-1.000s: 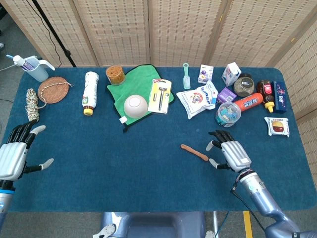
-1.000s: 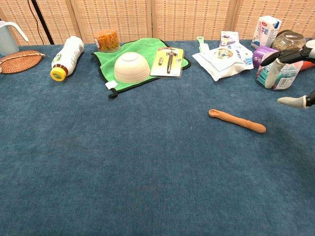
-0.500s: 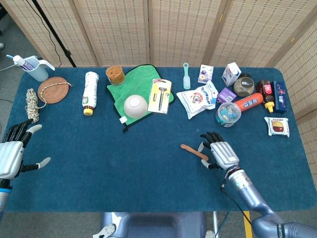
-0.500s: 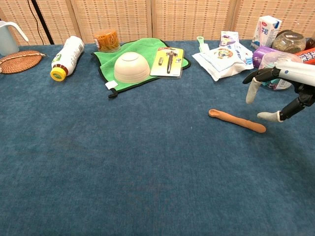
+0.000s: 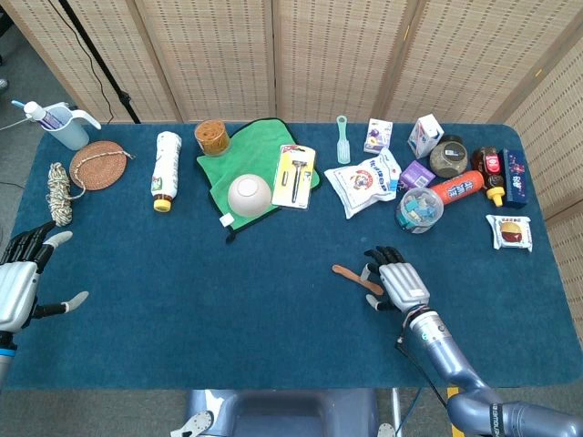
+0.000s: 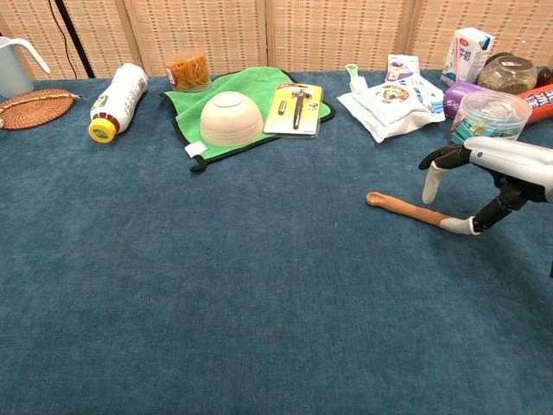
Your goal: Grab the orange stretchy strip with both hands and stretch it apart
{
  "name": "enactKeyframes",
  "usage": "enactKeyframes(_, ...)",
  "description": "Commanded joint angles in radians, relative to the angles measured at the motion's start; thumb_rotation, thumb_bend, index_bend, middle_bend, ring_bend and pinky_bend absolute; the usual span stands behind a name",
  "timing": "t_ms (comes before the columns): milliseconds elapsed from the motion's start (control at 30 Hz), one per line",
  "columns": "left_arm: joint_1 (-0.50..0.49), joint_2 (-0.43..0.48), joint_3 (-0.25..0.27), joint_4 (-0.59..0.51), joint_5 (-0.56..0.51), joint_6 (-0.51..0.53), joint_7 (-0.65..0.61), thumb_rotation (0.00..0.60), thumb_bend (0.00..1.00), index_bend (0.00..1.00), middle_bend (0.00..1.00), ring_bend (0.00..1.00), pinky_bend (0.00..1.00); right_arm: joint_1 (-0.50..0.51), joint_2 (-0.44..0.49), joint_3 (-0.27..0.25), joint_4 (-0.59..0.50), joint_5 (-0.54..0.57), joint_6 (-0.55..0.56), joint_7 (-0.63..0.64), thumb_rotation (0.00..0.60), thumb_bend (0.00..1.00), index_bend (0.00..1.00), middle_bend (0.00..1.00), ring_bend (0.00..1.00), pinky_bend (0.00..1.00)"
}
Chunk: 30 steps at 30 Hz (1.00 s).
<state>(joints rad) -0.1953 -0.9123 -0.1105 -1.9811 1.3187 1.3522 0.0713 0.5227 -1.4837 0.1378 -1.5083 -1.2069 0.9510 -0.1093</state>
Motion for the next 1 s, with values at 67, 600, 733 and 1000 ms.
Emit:
enactKeyframes(67,0.001,0.001,0.002,0.004,0.000,-0.002,-0.003,0.490,0.14,0.17,0.06,0.01,0.00,0.003,-0.020,-0.003,0.030,0.016,-0.001,-0.013,0.600,0.34,0.41,0.15,0.01,0.00)
enactKeyframes(600,0.000,0.004,0.004,0.014,0.007,-0.002,-0.019,0.491,0.14,0.17,0.06,0.01,0.00,0.012,-0.053,0.002,0.061,0.057,-0.005,-0.032,0.600,0.34,0.41,0.15,0.01,0.00)
enactKeyframes(733,0.001,0.004,0.005,0.018,0.009,-0.001,-0.026,0.489,0.14,0.17,0.06,0.01,0.00,0.014,-0.060,0.002,0.069,0.069,-0.006,-0.044,0.600,0.34,0.41,0.15,0.01,0.00)
enactKeyframes(1000,0.004,0.003,0.005,0.024,0.010,0.005,-0.036,0.489,0.14,0.17,0.06,0.01,0.00,0.017,-0.073,0.000,0.094,0.082,0.002,-0.070,0.600,0.34,0.42,0.15,0.01,0.00)
